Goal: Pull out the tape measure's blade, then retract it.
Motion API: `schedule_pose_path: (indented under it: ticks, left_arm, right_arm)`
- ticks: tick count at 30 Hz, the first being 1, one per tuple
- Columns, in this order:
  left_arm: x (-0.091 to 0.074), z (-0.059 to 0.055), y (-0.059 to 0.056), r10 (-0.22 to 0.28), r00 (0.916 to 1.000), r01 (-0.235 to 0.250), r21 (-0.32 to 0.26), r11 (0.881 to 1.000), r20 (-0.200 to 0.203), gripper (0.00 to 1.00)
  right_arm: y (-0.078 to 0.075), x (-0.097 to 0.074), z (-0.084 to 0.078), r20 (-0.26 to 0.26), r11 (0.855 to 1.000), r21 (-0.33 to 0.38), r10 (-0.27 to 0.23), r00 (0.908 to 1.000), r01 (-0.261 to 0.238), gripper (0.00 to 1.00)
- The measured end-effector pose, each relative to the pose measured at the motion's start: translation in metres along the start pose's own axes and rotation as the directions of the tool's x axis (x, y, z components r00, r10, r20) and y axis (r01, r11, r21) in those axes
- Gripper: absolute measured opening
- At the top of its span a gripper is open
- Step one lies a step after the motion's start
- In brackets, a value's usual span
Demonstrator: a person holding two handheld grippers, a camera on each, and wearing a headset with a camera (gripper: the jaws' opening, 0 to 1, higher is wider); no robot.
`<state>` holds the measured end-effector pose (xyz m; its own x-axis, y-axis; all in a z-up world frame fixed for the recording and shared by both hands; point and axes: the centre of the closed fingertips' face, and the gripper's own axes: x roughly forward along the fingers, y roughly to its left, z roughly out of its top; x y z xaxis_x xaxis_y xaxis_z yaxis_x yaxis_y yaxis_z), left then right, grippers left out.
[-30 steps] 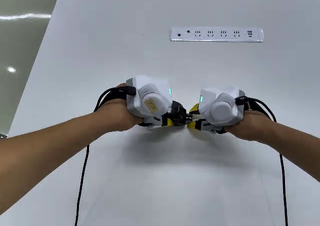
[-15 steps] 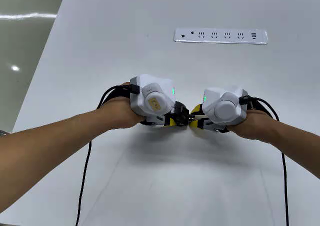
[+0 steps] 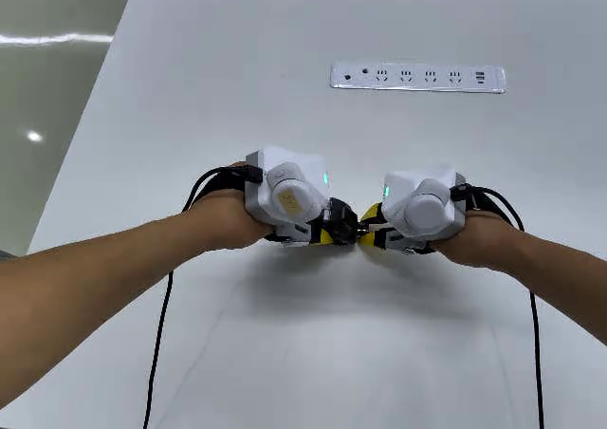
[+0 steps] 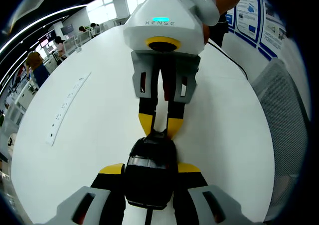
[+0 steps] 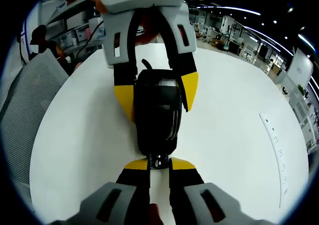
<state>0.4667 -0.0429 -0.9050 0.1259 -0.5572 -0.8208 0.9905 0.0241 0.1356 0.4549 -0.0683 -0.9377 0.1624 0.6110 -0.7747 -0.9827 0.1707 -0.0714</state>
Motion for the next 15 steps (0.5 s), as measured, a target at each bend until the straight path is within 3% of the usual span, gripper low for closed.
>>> schedule_pose_path:
  ticks: [15]
  left_arm:
    - [-0.0006, -0.0009, -0.0012, -0.007, 1.0000, 0.007, 0.024, 1.000, -0.004, 0.33]
  right_arm:
    - [0.0013, -0.0029, -0.0041, 0.007, 1.000, 0.016, 0.006, 1.0000, -0.006, 0.12]
